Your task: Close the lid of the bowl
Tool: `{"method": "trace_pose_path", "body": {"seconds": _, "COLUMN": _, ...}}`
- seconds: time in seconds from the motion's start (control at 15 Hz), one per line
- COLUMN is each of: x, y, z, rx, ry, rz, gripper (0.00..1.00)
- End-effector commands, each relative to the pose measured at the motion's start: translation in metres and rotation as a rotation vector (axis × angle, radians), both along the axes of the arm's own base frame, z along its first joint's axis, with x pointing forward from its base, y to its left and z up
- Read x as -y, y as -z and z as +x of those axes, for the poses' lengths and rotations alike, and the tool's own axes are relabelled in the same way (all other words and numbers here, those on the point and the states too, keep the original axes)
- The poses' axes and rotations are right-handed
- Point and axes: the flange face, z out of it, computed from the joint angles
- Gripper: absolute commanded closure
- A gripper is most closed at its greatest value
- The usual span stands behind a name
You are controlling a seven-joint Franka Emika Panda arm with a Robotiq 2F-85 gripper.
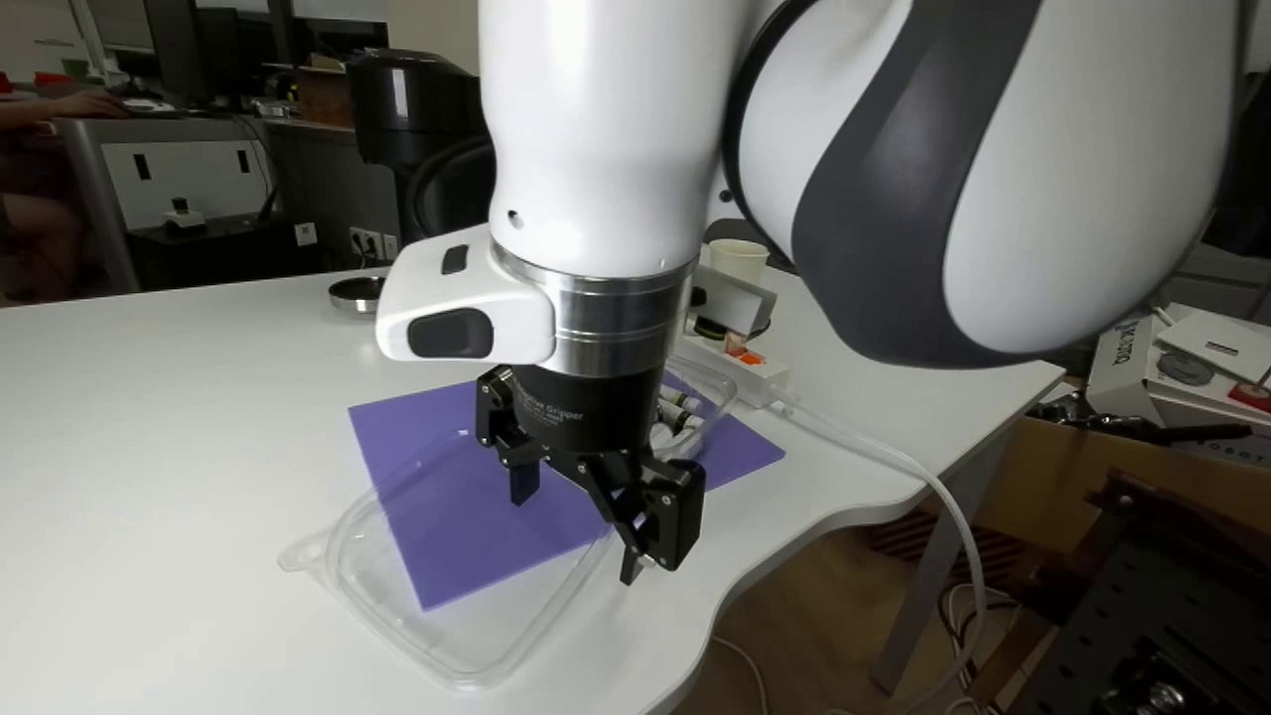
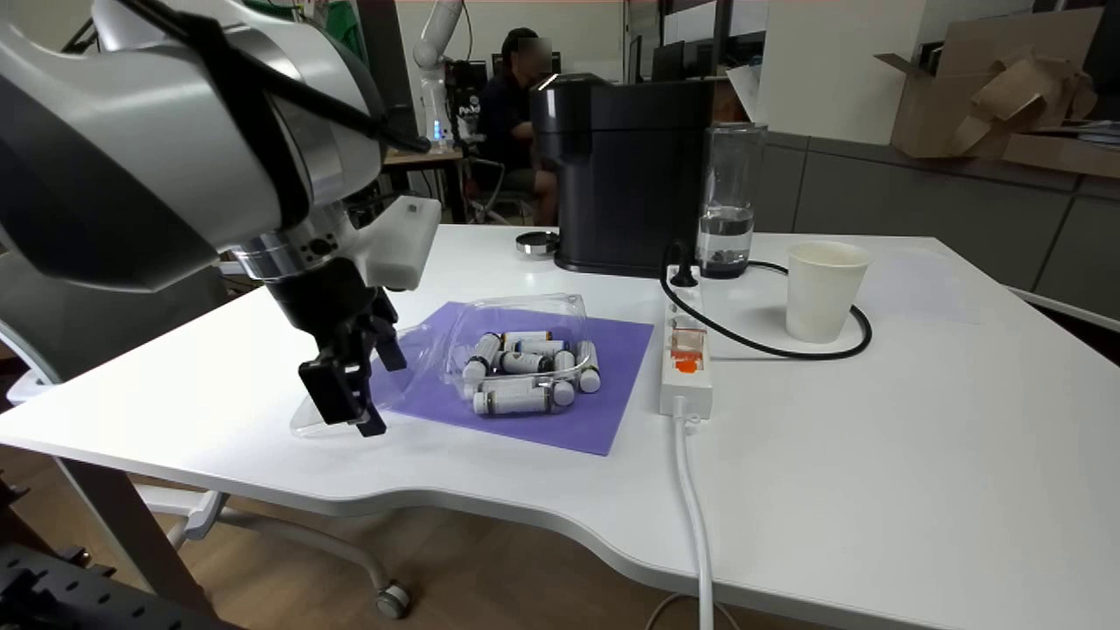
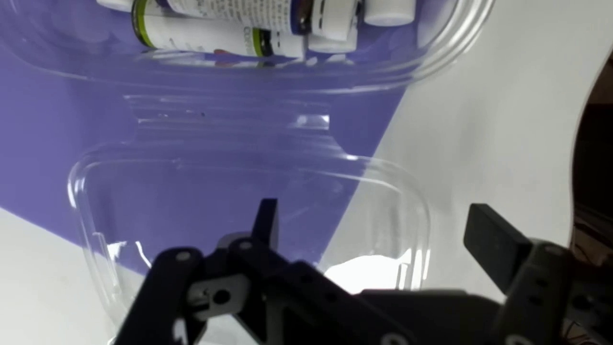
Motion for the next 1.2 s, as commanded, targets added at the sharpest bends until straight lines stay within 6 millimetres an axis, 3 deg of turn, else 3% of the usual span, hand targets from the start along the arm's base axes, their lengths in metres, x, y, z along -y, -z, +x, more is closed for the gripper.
{"method": "trace_pose_path", "body": {"seconds": 0.0, "x": -0.003, "y": 0.001, "z": 0.007, "rx": 0.049, "ry": -0.023, "rz": 0.007, "gripper": 0.00}}
{"method": "trace_pose_path", "body": {"seconds": 0.4, "x": -0.026, "y": -0.033, "z": 0.030, "rx": 0.141, "ry": 0.003, "rz": 0.065, "gripper": 0.00}}
{"method": "trace_pose_path", "body": {"seconds": 1.13, "x": -0.023, "y": -0.067, "z": 0.047, "rx": 0.234, "ry": 0.156, "rz": 0.138, "gripper": 0.00}}
